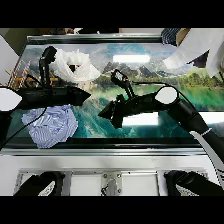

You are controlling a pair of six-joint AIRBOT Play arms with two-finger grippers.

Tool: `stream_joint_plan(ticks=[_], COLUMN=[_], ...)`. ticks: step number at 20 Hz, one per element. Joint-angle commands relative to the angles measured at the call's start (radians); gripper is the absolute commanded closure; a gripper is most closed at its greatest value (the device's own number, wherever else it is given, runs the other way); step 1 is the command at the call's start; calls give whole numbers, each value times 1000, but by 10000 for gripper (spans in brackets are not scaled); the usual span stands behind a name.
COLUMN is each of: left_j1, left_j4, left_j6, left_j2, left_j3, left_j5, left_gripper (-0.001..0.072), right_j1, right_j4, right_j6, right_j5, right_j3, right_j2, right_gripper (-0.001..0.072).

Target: Fold the clothes and pants, and hang the long-sleeved shirts on hangers.

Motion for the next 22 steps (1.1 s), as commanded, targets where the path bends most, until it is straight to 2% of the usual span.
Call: stream_joint_plan(ticks=[1, 5, 7, 9, 11, 14, 18, 19, 20, 21, 22], left_j1=[51, 148, 165, 163, 163, 163, 163, 163, 163, 162, 149], left_j4=[203, 558, 648, 697, 726, 704, 686, 686, 666, 616, 543], left_j6=[-33, -235, -289, -314, -330, -346, -351, -360, -360, -357, -357], left_j2=[0, 1, -1, -21, -78, -185, -294, -307, -312, -309, -295], left_j3=[24, -39, -169, -310, -402, -459, -486, -469, -435, -391, -336], left_j5=[-26, -149, -134, -63, 16, 43, 30, 23, 7, 2, 4], left_gripper=[-2, -2, -1, -1, 91, 88, 90, 234, 576, 686, 686], right_j1=[1, 1, 1, -8, -39, -106, -210, -238, -269, -310, -354], right_j4=[1, 1, 0, -9, -34, -86, -87, -87, -87, -89, -100], right_j6=[1, 2, 0, 2, 66, 172, 189, 189, 189, 189, 196], right_j5=[-18, 12, 50, 42, 18, 1, 0, -2, -3, -3, -8], right_j3=[0, 0, 0, 0, 0, 0, 2, 2, 3, 3, 5], right_j2=[-10, -21, -20, -20, -18, -9, 20, 31, 48, 71, 96], right_gripper=[700, 700, 699, 700, 700, 700, 700, 700, 700, 701, 700])
